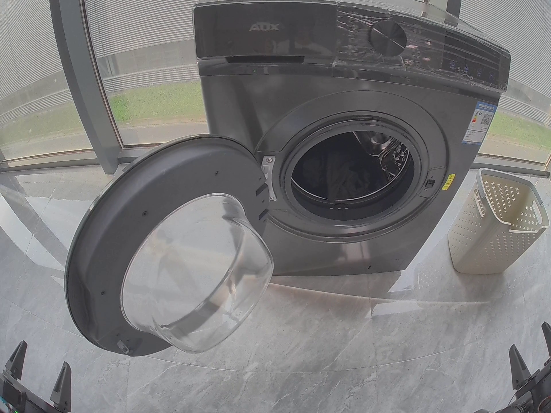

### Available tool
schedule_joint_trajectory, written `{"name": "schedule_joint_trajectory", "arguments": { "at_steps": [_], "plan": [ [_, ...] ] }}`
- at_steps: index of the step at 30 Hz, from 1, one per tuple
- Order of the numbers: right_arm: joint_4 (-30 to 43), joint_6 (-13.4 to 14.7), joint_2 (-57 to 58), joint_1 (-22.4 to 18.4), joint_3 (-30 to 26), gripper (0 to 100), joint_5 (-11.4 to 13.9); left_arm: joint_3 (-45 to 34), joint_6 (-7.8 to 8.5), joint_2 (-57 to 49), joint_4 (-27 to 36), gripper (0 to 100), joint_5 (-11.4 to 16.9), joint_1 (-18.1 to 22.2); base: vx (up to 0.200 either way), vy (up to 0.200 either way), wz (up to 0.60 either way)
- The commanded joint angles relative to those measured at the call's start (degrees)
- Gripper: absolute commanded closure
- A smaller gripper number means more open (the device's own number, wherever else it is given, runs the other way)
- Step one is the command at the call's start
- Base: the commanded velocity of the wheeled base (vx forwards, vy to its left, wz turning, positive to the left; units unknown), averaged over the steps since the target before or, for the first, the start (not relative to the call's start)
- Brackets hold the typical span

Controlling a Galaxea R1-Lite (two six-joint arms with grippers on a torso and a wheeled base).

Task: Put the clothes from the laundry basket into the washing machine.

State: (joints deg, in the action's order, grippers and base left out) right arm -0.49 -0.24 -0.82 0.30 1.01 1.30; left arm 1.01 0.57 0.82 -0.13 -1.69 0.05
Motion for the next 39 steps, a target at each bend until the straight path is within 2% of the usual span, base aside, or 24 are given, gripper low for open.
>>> {"name": "schedule_joint_trajectory", "arguments": {
  "at_steps": [1, 5, 6, 8, 10, 11, 13, 16, 19, 22, 25, 26, 28, 37, 39],
  "plan": [
    [0.0, 0.0, 0.8, 0.0, -1.0, 0, 0.0, -1.0, 0.13, -0.8, 0.0, 0, 0.4, 0.0, 0.000, 0.000, 0.00],
    [0.0, 0.0, 0.8, 0.0, -1.0, 0, 0.0, -0.9, -0.22, -0.8, -0.9, 0, 0.1, 0.1, 0.000, 0.000, 0.00],
    [0.0, 0.0, 0.8, 0.0, -1.0, 0, 0.0, 0.7, -0.92, -0.8, -2.0, 0, -0.2, 0.1, 0.000, 0.000, 0.00],
    [0.0, 0.0, 0.8, 0.0, -1.0, 0, 0.0, 8.4, -1.01, 0.9, -3.7, 0, 0.5, 0.6, 0.000, 0.000, 0.00],
    [0.0, 0.0, 0.8, 0.0, -1.0, 0, 0.0, 13.1, -1.01, 5.2, -1.2, 0, 0.7, -0.3, 0.000, 0.000, 0.00],
    [0.0, 0.0, 0.8, 0.0, -1.0, 0, 0.0, 13.1, -1.01, 5.2, -1.2, 0, 0.7, -0.3, 0.000, 0.000, 0.00],
    [0.0, 0.0, 0.8, 0.0, -1.0, 0, 0.0, 13.9, -0.92, 12.3, 1.2, 0, 3.0, -2.8, 0.000, 0.000, 0.00],
    [0.0, 0.0, 0.8, 0.0, -1.0, 0, 0.0, 13.8, -1.28, 18.1, 0.9, 0, 3.3, -5.7, 0.000, 0.000, 0.00],
    [0.0, 0.0, 0.8, 0.0, -1.0, 0, 0.0, 14.3, -1.72, 21.4, -0.6, 0, 3.7, -5.8, 0.000, 0.000, 0.00],
    [0.0, 0.0, 0.8, 0.0, -1.0, 0, 0.0, 14.6, -1.72, 28.7, -5.0, 0, 4.3, -6.2, 0.000, 0.000, 0.00],
    [0.0, 0.0, 0.8, 0.0, -1.0, 0, 0.0, 14.7, -2.42, 32.1, -7.1, 0, 5.9, -6.3, 0.000, 0.000, 0.00],
    [0.0, 0.0, 0.8, 0.0, -1.0, 0, 0.0, 14.8, -4.18, 35.2, -9.1, 0, 8.4, -6.2, 0.000, 0.000, 0.00],
    [0.0, 0.0, 0.8, 0.0, -1.0, 0, 0.0, 15.4, -5.06, 38.2, -10.5, 0, 10.2, -6.2, 0.000, 0.000, 0.00],
    [0.0, 0.0, 0.8, 0.0, -1.0, 0, 0.0, 15.1, -4.44, 48.7, -19.5, 0, 11.3, -6.3, 0.000, 0.000, 0.00],
    [0.0, 0.0, 0.8, 0.0, -1.0, 0, 0.0, 15.0, -4.62, 49.3, -20.5, 0, 13.5, -7.0, 0.000, 0.000, 0.00]
  ]
}}
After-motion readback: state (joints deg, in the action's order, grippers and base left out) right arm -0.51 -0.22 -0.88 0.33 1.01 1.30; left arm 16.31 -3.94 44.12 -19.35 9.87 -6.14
